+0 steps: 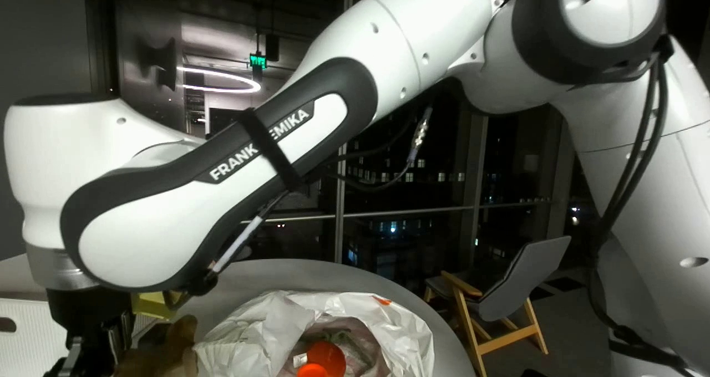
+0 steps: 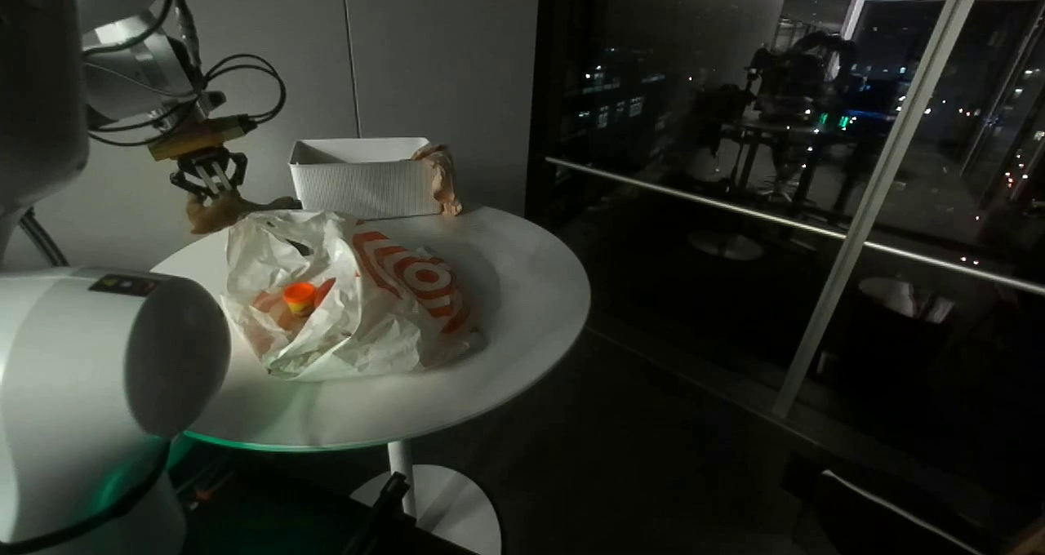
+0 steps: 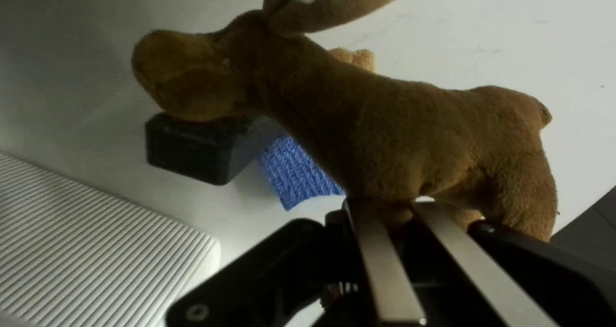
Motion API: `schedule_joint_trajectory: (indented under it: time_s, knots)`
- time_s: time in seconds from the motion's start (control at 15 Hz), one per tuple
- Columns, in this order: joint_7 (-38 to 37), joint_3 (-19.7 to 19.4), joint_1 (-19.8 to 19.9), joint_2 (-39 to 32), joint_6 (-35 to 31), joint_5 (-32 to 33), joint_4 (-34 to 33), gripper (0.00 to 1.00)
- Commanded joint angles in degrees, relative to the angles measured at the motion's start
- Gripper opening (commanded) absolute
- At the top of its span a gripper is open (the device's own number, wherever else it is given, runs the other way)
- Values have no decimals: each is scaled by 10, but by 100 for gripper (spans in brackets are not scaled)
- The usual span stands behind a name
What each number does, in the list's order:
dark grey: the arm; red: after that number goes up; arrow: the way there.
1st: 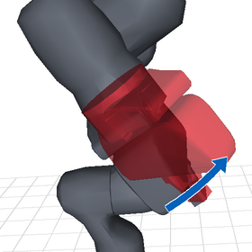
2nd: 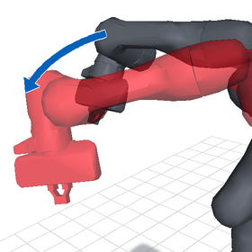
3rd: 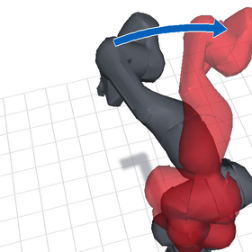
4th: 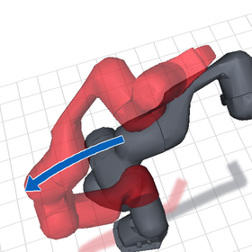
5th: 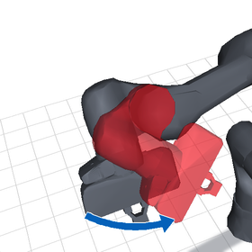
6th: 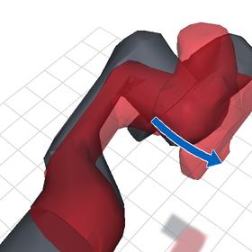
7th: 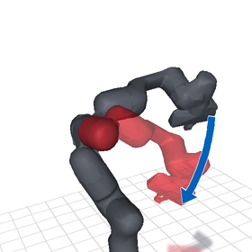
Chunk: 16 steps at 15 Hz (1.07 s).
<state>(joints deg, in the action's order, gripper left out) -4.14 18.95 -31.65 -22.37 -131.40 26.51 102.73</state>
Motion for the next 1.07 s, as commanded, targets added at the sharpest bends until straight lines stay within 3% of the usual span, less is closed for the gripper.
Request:
schedule_joint_trajectory:
  time_s: [0.0,0.2,0.33,0.47,0.6,0.67,0.8,0.87,1.0]
  knots:
    - [-88,-16,-13,112,-59,38,91,10]
    - [-145,-7,-2,187,-91,54,148,10]
    - [-126,10,16,240,-141,8,199,10]
    - [-70,24,31,288,-182,-105,249,10]
    - [-51,37,25,276,-170,-202,260,10]
    - [-34,-6,-18,285,-151,-252,274,10]
    - [-3,-21,-27,302,-125,-350,297,10]
    - [11,2,9,320,-111,-396,315,9]
    - [-17,-3,31,327,-106,-420,333,9]
